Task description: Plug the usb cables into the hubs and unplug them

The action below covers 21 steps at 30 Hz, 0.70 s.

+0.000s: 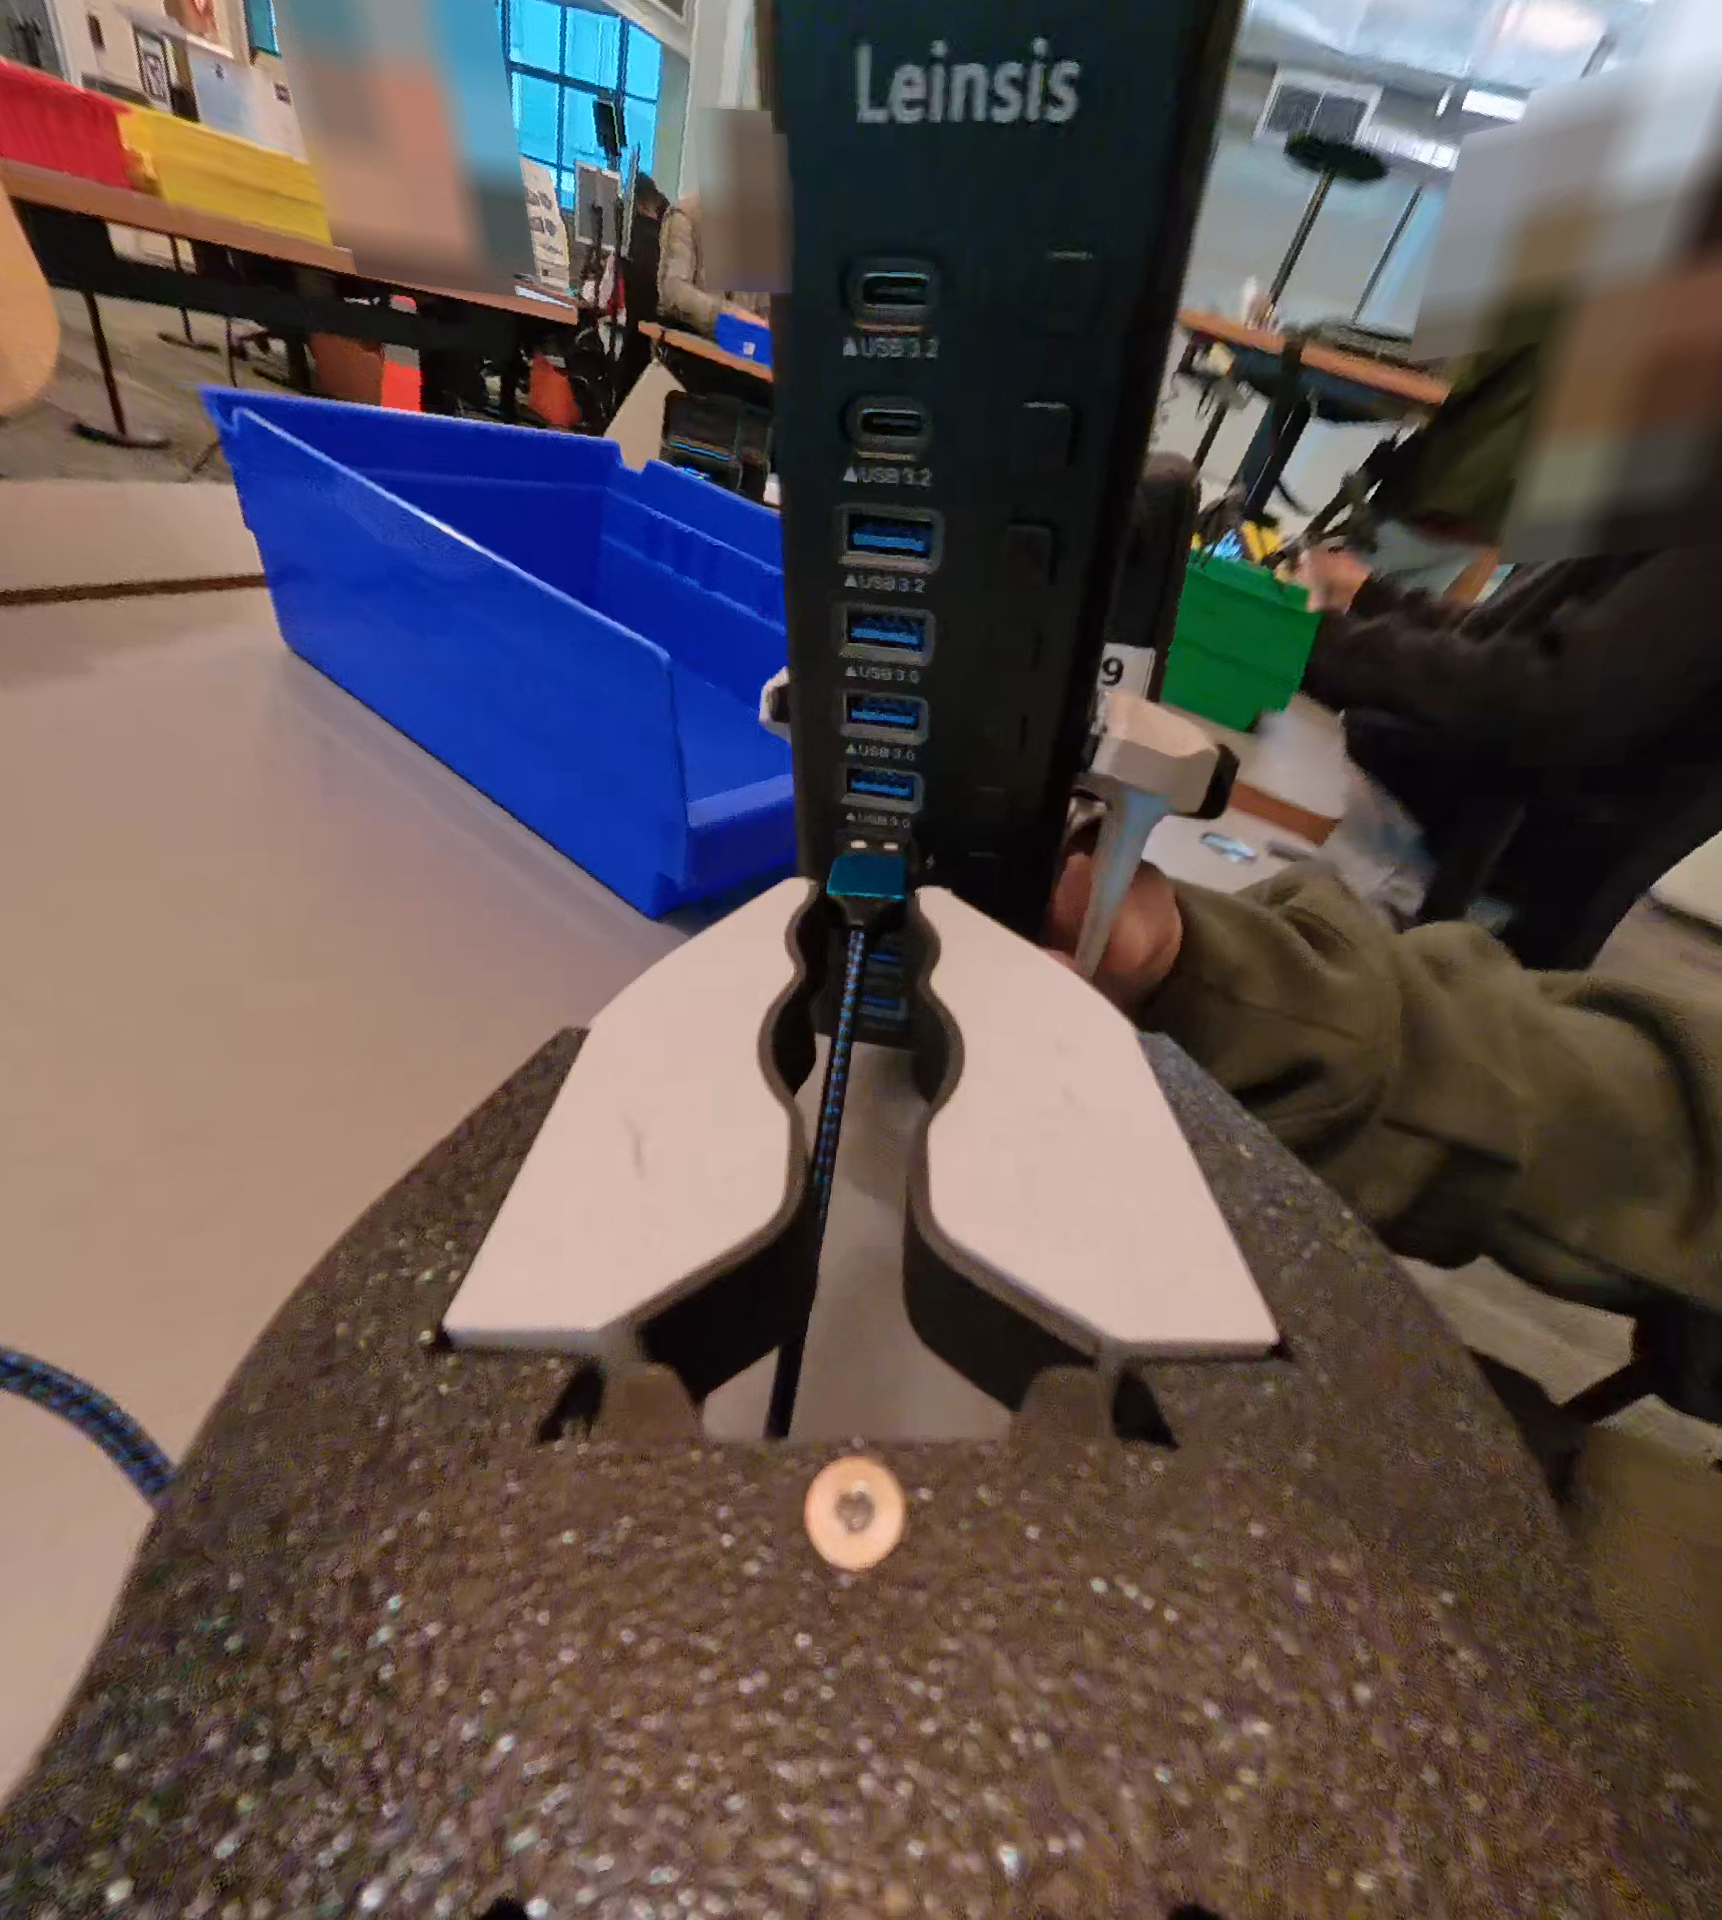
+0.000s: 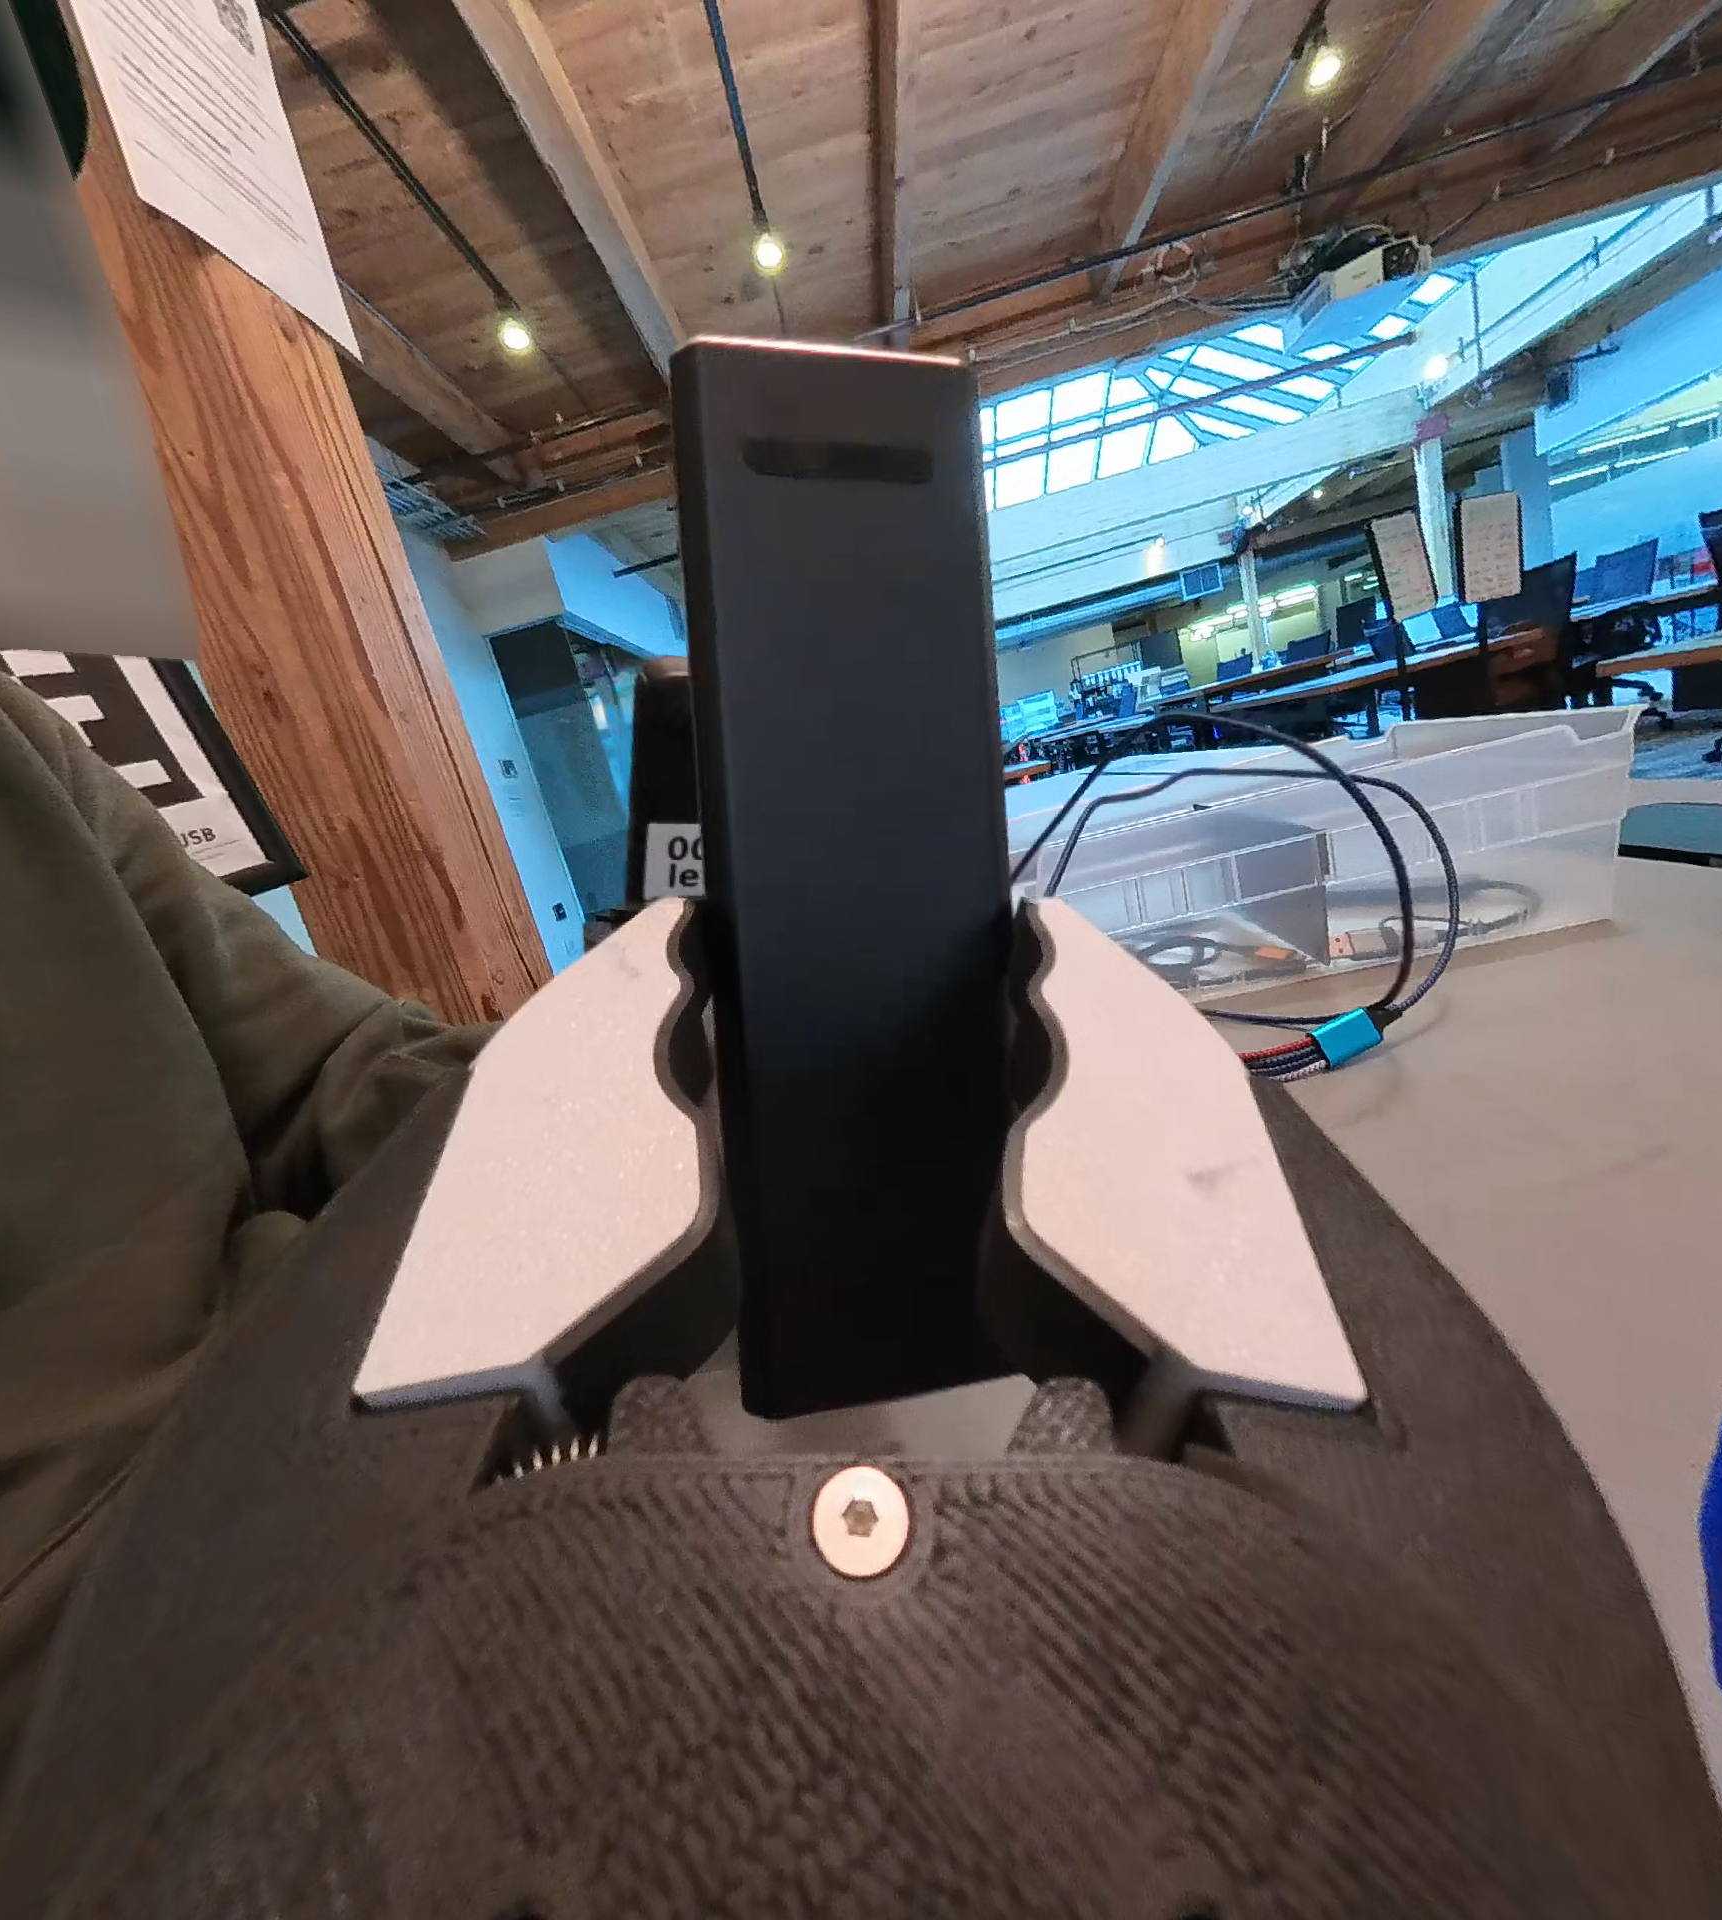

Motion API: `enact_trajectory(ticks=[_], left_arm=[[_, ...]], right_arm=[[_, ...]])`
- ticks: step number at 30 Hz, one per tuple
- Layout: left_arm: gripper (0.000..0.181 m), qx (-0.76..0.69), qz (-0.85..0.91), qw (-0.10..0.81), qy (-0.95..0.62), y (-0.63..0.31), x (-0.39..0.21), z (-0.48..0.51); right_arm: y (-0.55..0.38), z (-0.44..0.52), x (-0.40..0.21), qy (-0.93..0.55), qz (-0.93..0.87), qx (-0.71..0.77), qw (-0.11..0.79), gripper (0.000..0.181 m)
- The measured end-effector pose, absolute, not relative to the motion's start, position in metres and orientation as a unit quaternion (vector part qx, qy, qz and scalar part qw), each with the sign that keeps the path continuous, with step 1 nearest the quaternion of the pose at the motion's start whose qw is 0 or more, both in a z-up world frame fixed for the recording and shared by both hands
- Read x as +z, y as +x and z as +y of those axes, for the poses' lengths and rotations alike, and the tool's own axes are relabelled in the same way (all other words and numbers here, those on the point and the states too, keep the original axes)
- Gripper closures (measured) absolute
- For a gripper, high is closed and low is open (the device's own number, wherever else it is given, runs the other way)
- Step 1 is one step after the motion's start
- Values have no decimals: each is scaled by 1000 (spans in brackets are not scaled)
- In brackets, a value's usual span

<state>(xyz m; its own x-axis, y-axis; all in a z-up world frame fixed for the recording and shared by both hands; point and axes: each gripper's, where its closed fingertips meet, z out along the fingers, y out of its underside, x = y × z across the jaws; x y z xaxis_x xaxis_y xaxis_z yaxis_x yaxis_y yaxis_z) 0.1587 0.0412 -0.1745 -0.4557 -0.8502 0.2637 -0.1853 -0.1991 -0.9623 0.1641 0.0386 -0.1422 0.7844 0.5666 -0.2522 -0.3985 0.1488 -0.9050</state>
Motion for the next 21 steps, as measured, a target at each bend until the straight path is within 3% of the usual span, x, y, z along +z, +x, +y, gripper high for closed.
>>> enact_trajectory(ticks=[7, 21], left_arm=[[168, -606, 589, 316, -431, 160, -175, 41], [168, -593, 620, 297, -419, 156, -171, 45]], right_arm=[[165, 38, -142, -565, -72, 324, 756, 124], [162, 37, -141, -563, -83, 317, 759, 125]])
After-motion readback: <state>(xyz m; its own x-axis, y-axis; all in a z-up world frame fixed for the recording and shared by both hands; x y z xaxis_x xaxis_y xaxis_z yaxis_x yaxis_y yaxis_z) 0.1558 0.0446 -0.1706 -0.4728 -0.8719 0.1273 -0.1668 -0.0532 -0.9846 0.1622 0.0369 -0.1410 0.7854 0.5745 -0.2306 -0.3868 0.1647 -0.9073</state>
